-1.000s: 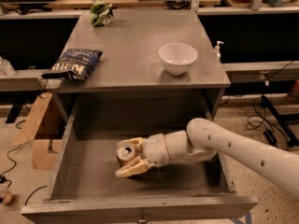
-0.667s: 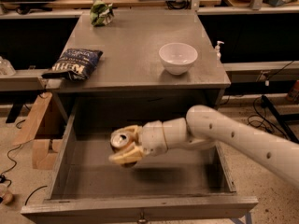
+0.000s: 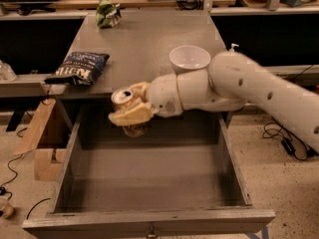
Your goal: Pick orange can from top drawer and place on counter
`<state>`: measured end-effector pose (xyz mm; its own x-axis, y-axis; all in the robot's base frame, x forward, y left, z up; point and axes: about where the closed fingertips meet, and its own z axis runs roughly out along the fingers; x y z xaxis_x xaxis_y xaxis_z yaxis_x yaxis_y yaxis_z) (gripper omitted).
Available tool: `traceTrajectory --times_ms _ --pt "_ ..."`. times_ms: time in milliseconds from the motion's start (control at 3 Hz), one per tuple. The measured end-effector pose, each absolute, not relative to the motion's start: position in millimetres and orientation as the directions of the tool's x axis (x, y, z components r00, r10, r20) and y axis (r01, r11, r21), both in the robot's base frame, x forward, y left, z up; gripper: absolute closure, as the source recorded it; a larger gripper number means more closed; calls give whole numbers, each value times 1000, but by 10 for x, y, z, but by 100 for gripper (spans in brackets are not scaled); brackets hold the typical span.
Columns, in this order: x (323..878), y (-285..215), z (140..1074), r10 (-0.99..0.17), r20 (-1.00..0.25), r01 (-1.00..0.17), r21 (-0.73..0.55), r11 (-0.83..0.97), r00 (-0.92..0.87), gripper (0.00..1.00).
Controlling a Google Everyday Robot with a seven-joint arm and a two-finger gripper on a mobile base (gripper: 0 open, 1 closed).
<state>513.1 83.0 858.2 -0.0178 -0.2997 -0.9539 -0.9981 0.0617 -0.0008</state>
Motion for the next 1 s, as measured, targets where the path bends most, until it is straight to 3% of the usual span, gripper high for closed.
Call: traceTrajectory --times_ms 667,1000 --pt "5972 1055 10000 -259 -966 -968 -63 243 -2 100" --pt "6632 1147 10222 -207 -978 -912 -57 407 -31 100"
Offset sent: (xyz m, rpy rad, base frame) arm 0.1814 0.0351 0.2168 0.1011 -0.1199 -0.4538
